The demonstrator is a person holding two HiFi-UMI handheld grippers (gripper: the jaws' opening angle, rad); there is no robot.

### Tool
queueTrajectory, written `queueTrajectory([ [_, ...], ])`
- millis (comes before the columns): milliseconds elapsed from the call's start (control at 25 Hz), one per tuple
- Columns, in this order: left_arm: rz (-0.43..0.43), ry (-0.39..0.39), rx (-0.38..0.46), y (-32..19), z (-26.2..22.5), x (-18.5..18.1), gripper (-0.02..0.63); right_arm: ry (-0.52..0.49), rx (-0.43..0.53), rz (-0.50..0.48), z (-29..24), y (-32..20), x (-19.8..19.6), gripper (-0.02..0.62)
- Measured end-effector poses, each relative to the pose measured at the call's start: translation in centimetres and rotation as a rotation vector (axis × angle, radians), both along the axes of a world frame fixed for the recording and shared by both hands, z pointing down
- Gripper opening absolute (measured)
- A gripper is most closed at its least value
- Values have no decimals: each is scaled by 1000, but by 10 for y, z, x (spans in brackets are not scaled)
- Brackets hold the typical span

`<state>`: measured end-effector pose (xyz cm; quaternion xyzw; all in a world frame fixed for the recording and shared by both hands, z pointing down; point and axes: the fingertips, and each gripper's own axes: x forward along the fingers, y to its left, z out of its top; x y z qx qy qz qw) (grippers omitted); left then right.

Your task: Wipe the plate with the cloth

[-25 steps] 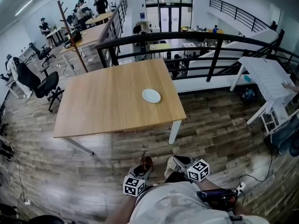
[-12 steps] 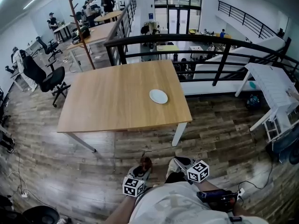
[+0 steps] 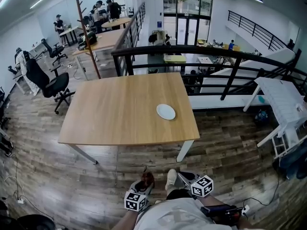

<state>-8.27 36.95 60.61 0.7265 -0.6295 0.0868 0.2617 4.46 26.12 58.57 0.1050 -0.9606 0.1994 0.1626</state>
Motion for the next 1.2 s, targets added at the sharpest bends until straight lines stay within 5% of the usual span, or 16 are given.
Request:
queueTrajectory([
  [480,-23,23,-65,-62,20,-33,170,41,-55,0,30,-77,-34,14],
  [1000,60,-49,-50,-229,2,-78,170,7,-31,-10,19,-207,-79,14],
  [1200,71,-74,-76,-271,-8,-82,170,-51,-77,65,12,-257,-73,14],
])
